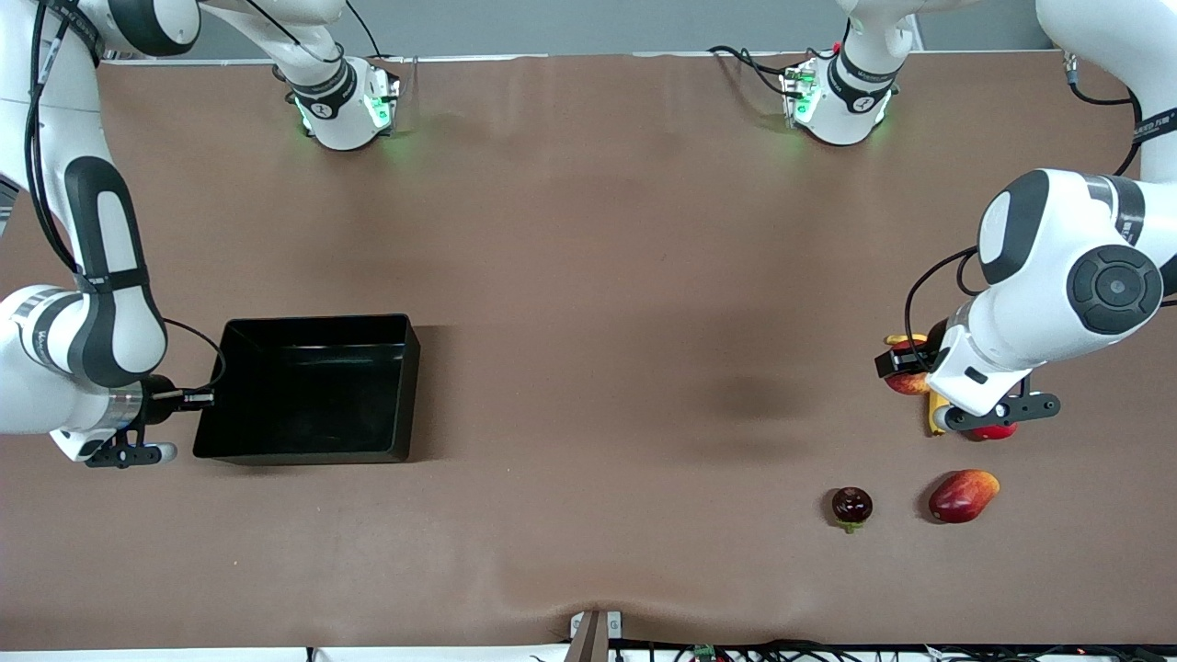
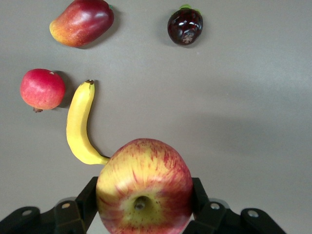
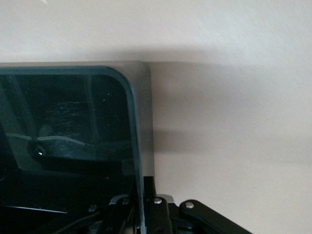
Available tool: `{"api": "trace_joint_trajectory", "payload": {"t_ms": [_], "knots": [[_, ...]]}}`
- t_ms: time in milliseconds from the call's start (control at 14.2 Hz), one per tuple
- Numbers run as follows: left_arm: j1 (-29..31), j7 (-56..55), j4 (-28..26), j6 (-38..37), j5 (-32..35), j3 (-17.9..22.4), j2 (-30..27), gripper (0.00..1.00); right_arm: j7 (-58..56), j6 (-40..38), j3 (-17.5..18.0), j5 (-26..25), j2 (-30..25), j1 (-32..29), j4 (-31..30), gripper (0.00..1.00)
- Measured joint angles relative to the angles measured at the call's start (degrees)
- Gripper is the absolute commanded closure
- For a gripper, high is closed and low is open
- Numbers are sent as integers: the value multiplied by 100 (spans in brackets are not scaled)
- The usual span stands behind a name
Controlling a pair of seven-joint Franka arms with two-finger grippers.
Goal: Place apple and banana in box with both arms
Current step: 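Pull the black box with the right gripper while the left gripper carries the apple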
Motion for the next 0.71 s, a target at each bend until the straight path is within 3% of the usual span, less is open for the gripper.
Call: {"api": "trace_joint_trajectory", "payload": {"t_ms": [707], "knots": [[-121,0,-29,-6,0,-36,29,100,1939,-226,48,13,-414,1391,9,100]]}}
